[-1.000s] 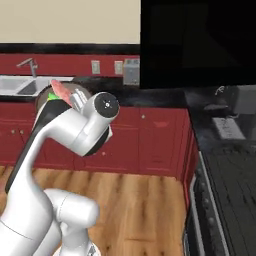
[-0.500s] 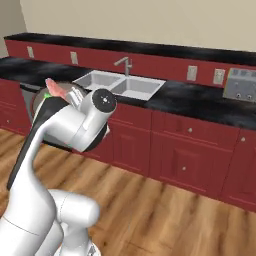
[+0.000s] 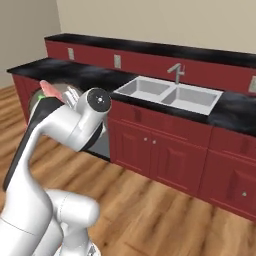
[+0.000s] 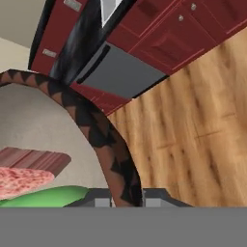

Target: The microwave is finished heating the steak and corn. Take the bowl containing the food and place it on the dining counter.

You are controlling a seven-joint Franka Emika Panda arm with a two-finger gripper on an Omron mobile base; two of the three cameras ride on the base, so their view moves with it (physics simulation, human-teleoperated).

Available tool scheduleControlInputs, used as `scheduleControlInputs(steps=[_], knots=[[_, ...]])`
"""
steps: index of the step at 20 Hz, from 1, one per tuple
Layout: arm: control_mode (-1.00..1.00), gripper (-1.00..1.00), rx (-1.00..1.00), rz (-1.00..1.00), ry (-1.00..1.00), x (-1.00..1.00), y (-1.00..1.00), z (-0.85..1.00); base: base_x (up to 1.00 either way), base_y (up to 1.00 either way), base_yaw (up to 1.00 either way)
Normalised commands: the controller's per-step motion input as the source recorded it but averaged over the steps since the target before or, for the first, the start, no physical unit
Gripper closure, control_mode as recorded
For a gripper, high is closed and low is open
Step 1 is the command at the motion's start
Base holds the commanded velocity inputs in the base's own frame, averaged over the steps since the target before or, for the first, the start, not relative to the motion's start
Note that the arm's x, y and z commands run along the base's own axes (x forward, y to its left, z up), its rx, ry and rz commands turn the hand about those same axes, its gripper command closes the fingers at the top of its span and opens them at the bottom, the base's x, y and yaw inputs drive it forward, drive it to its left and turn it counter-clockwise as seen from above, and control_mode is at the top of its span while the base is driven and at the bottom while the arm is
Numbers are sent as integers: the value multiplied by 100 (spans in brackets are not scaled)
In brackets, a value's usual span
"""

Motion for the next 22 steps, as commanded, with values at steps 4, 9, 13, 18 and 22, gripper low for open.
scheduleControlInputs(steps=[4, 9, 13, 18, 22], knots=[[100, 100, 0, 0, 0, 0, 0, 0, 100, 100, 0], [100, 100, 0, 0, 0, 0, 0, 0, 100, 100, 0], [100, 100, 0, 0, 0, 0, 0, 0, 100, 100, 0], [100, 100, 0, 0, 0, 0, 0, 0, 100, 100, 0], [100, 100, 0, 0, 0, 0, 0, 0, 100, 100, 0]])
